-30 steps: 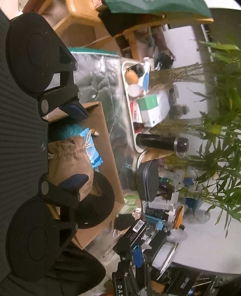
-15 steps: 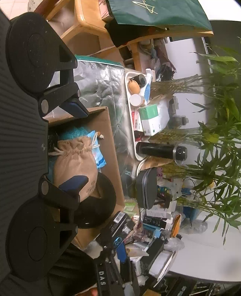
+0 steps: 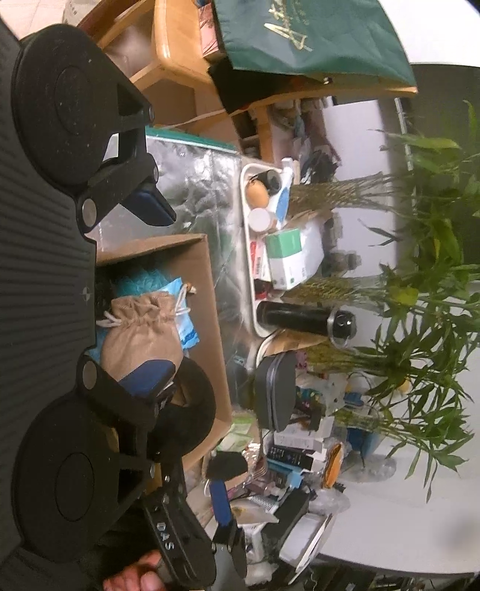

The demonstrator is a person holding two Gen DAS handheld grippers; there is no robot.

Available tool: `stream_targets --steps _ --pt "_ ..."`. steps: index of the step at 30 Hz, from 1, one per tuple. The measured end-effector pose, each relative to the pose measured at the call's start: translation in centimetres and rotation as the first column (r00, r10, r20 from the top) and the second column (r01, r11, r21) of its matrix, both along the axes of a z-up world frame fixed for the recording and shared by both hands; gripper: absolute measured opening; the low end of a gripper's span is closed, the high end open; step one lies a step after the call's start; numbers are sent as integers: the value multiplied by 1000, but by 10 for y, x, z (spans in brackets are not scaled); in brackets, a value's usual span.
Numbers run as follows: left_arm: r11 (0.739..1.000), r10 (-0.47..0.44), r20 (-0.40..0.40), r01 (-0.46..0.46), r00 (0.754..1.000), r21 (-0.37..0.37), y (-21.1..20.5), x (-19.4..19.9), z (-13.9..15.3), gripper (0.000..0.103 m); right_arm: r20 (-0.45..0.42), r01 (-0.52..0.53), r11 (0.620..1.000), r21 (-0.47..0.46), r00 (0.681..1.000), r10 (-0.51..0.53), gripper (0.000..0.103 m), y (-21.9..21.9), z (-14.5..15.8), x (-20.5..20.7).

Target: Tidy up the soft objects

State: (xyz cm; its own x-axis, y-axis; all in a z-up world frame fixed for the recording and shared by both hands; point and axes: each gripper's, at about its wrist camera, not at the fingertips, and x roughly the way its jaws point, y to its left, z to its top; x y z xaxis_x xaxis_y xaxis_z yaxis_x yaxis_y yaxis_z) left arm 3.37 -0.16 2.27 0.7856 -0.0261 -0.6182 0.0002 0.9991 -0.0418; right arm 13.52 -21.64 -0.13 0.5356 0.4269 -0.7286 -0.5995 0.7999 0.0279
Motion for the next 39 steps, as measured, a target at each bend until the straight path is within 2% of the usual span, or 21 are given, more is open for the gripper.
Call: stream_targets --steps 4,8,10,11,15,19,25,28,32,39 --pt "1000 4 -1 -4 1000 8 -2 0 0 83 28 5 1000 -8 1000 -5 103 -4 4 -7" --pt "1000 19 5 -19 1000 -15 -5 -1 3 87 65 10 1000 -10 998 -9 103 -7 8 -15" --pt "999 22 14 -22 1000 -27 -5 -2 4 100 84 21 1000 -11 996 -20 103 -9 10 -19" --pt "999 22 15 -21 1000 -30 -6 -2 5 103 94 29 1000 -10 995 -28 103 -11 11 -21" --pt "999 19 11 -19 1000 -30 -10 -4 7 103 120 49 999 2 992 -49 103 -17 15 -31" --pt "999 35 35 -35 999 2 -14 -9 10 103 132 64 998 10 989 -65 103 -23 19 -38" --pt "996 39 40 -42 998 84 -25 -14 12 103 124 106 992 63 986 -113 103 -32 22 -45" --pt "994 54 40 -57 998 90 -26 -18 11 103 113 115 992 59 986 -121 103 -33 20 -50" --pt "990 65 3 -65 998 128 -29 -22 6 103 54 109 993 40 992 -111 103 -33 13 -53" --pt "992 72 -84 -63 994 108 -24 -23 -6 103 -35 140 990 -14 990 -140 103 -29 -1 -52"
